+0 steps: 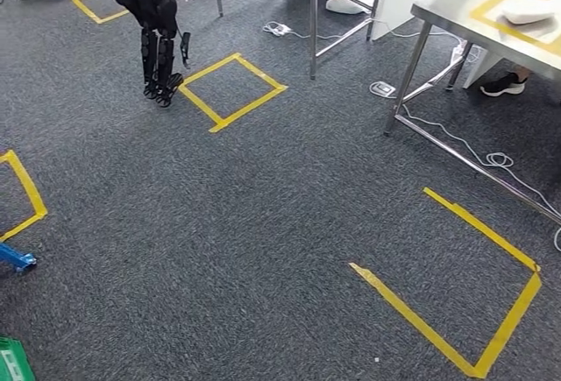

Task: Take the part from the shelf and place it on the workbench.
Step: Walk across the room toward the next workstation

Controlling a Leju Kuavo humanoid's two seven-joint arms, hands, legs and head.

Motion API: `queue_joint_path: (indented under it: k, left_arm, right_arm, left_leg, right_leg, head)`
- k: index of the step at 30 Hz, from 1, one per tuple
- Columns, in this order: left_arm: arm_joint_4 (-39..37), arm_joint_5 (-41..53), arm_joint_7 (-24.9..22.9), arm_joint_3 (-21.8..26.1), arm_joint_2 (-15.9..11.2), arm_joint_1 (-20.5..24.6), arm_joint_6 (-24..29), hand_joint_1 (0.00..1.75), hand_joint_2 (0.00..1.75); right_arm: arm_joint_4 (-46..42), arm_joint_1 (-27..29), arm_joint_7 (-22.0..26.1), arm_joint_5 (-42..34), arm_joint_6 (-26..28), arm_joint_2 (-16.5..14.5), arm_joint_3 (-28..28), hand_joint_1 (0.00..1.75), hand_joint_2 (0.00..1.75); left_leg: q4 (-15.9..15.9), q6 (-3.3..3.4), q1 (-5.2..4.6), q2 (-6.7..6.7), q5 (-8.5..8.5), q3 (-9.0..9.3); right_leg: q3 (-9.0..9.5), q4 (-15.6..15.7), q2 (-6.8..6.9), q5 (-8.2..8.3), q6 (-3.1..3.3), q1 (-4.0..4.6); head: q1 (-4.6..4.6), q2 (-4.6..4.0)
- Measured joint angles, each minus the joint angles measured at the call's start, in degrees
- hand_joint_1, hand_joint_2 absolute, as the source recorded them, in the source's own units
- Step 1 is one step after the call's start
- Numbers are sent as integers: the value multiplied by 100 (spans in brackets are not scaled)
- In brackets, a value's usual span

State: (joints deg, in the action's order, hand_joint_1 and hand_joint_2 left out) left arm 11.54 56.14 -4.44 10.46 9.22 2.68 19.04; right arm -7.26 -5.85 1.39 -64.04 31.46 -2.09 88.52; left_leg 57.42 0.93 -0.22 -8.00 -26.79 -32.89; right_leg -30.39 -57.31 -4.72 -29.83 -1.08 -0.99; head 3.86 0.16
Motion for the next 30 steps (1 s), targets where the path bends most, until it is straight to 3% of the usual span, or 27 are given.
queue_joint_path:
  k: [1,3,5,7,8,9,10,12,14,16,18,20,22,23,24,25,27,29,30]
  left_arm:
    - [0,9,-18,4,15,-8,4,0,0]
    - [0,30,-59,14,41,-12,25,0,0]
    - [0,42,-81,29,56,1,51,0,0]
    - [0,46,-85,42,61,2,61,0,0]
    - [0,48,-85,45,62,-6,55,0,0]
    - [0,49,-85,49,62,-15,43,0,0]
    - [0,52,-85,52,62,-22,28,0,0]
    - [0,61,-84,56,69,-12,-7,0,0]
    - [0,71,-82,58,81,1,-37,0,0]
    - [0,75,-81,67,84,-9,-59,0,0]
    - [0,73,-81,77,82,-17,-76,0,0]
    - [0,69,-83,80,86,-6,-92,0,0]
    - [0,63,-83,83,93,0,-110,0,0]
    - [0,61,-83,84,95,-4,-115,0,0]
    - [0,58,-83,85,95,-7,-118,0,0]
    - [0,57,-83,86,96,-9,-117,0,0]
    - [0,53,-83,86,102,-4,-116,0,0]
    - [0,42,-83,87,106,1,-117,0,0]
    - [0,35,-83,89,107,-3,-117,0,0]
  right_arm:
    - [0,-2,0,-7,-3,8,1,0,0]
    - [2,3,3,-21,-13,25,1,0,0]
    - [5,25,3,-23,-21,33,1,0,0]
    - [7,48,-9,-26,-23,35,1,0,0]
    - [7,52,-20,-27,-22,36,1,0,0]
    - [7,53,-31,-28,-20,37,1,0,0]
    - [7,51,-42,-28,-18,37,1,0,0]
    - [8,48,-57,-28,-15,40,1,0,0]
    - [10,40,-68,-27,-15,46,1,0,0]
    - [10,17,-71,-23,-16,48,1,0,0]
    - [10,-1,-74,-16,-19,48,1,0,0]
    - [10,11,-84,-13,-29,48,4,0,0]
    - [9,39,-96,-13,-39,48,9,0,0]
    - [9,49,-100,-13,-40,48,14,0,0]
    - [9,56,-102,-13,-40,48,19,0,0]
    - [10,59,-104,-13,-40,48,25,0,0]
    - [11,58,-106,-10,-40,55,35,0,0]
    - [11,56,-105,-4,-43,63,42,0,0]
    - [11,53,-105,0,-44,63,43,0,0]
  left_leg:
    - [10,-34,7,-19,0,-15]
    - [226,-96,-3,213,-141,-119]
    - [866,-157,9,580,-490,-416]
    - [1519,-212,49,715,-736,-732]
    - [1599,-233,70,742,-709,-771]
    - [1456,-248,89,771,-579,-698]
    - [1114,-255,104,829,-379,-520]
    - [356,-232,95,1070,-90,-127]
    - [41,-161,57,1183,-52,29]
    - [19,-75,39,1058,-62,30]
    - [-13,4,47,938,-42,50]
    - [-27,61,49,808,-31,61]
    - [-26,87,30,648,-37,61]
    - [-23,92,20,560,-41,67]
    - [-21,92,12,468,-45,76]
    - [-18,87,9,378,-50,88]
    - [1,58,5,215,-69,98]
    - [21,-5,20,74,-73,63]
    - [24,-44,32,5,-64,39]
  right_leg:
    - [30,22,76,17,27,-3]
    - [78,85,242,48,88,-19]
    - [111,116,427,44,126,-12]
    - [125,113,621,20,134,-1]
    - [135,112,711,6,130,1]
    - [150,111,793,-9,122,0]
    - [173,111,870,-26,110,-1]
    - [205,106,1002,-81,58,19]
    - [222,104,1111,-140,-17,43]
    - [287,116,1194,-179,-87,29]
    - [258,-58,994,-323,-137,1]
    - [-63,-718,639,-666,-148,-9]
    - [-490,-1485,501,-924,-133,-6]
    - [-611,-1626,484,-891,-121,-5]
    - [-626,-1533,468,-736,-105,-5]
    - [-537,-1228,425,-494,-86,-6]
    - [-254,-451,157,-79,-50,-19]
    - [-85,-84,-66,19,-33,-22]
    - [-57,-59,-76,5,-24,-16]
  head:
    - [2,-1]
    - [-24,-1]
    - [-51,-1]
    - [-54,-1]
    - [-55,-1]
    - [-56,-1]
    - [-57,-1]
    - [-55,-1]
    - [-41,-1]
    - [-32,-1]
    - [-17,-1]
    - [7,-1]
    - [10,-1]
    - [10,-1]
    - [9,-1]
    - [9,-1]
    - [8,-1]
    - [8,-1]
    - [9,-1]
